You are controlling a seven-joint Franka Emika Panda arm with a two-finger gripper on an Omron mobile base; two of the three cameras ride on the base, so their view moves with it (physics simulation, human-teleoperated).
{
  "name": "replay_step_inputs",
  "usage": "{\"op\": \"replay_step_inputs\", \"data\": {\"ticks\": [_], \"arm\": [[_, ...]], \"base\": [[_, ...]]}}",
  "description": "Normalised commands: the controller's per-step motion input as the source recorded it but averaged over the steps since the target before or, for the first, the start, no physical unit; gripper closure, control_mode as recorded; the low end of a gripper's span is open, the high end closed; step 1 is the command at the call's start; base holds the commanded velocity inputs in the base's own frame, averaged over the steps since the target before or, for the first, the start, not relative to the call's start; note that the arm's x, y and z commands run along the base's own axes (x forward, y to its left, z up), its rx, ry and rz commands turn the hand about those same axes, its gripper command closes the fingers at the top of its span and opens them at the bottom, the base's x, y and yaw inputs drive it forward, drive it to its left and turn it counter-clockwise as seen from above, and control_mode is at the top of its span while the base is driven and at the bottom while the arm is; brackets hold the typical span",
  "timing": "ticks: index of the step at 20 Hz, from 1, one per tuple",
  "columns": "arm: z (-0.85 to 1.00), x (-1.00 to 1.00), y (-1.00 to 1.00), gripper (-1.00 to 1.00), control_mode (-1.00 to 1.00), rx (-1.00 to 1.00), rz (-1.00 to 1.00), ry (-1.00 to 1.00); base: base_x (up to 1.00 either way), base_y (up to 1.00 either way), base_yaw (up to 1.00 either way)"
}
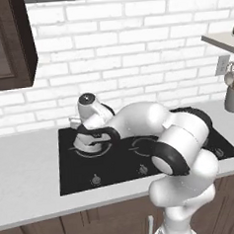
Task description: Pick the kettle from the counter and place it on a stove burner. Then turn the burner on.
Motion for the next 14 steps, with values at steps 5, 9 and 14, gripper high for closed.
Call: {"op": "replay_step_inputs", "data": {"ticks": [5,9,14], "arm": [[-0.24,0.46,0.11,1.00,-1.00,0.00,-0.02,0.00],[-0.21,0.41,0.04,1.00,-1.00,-0.01,0.00,0.00],[-0.15,0.37,0.00,1.00,-1.00,0.00,0.00,0.00]], "base": [[0.00,0.00,0.00],[0.00,0.00,0.00],[0.00,0.00,0.00]]}}
